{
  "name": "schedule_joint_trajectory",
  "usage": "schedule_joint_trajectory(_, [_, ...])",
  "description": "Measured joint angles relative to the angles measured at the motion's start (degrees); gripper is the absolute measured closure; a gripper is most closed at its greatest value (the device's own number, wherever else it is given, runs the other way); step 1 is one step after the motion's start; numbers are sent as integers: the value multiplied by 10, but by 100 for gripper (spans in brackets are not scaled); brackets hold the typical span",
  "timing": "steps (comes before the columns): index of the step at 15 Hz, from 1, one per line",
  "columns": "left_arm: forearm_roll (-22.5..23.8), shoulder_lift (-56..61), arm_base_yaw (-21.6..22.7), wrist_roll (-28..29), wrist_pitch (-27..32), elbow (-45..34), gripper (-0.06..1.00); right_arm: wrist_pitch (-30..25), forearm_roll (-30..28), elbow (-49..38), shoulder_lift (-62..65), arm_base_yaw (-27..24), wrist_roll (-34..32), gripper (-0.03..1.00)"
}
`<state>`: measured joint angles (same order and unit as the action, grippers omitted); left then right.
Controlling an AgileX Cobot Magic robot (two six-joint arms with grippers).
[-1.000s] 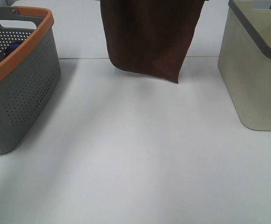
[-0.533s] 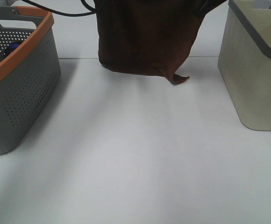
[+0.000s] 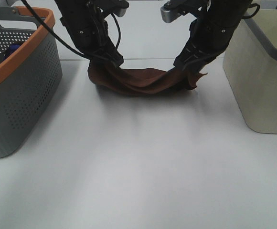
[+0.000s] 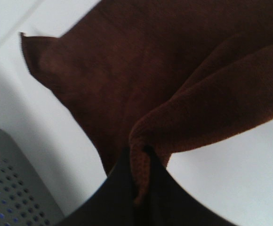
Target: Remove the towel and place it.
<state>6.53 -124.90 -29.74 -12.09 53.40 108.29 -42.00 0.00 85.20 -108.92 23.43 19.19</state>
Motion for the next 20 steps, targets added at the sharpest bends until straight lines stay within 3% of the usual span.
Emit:
schedule_joint_trajectory(3, [-65,0,2,-64,132,1,94,-111,49,1,2,-1,42,94])
schedule_joint_trajectory(7, [-101,0,3,-88,158,-10,94,-202,66,1,1,-1,53,94])
schedule_joint_trajectory(10, [-126,0,3,-105,160,-73,94,-203,109,-39,-5,-1,57,94])
schedule_joint_trajectory(13, [-132,0,3,-112,162,-121,94,-203,115,-103,-10,-1,57,94])
schedule_joint_trajectory(17, [-140,0,3,-116,162,-138,94,-190,142,-144,-10,-1,57,94])
schedule_joint_trajectory(19, [-146,0,3,-115,162,-138,92,-178,148,-146,-10,-1,54,85])
schedule_joint_trajectory(20, [-146,0,3,-115,162,-138,89,-167,150,-146,-10,-1,41,70])
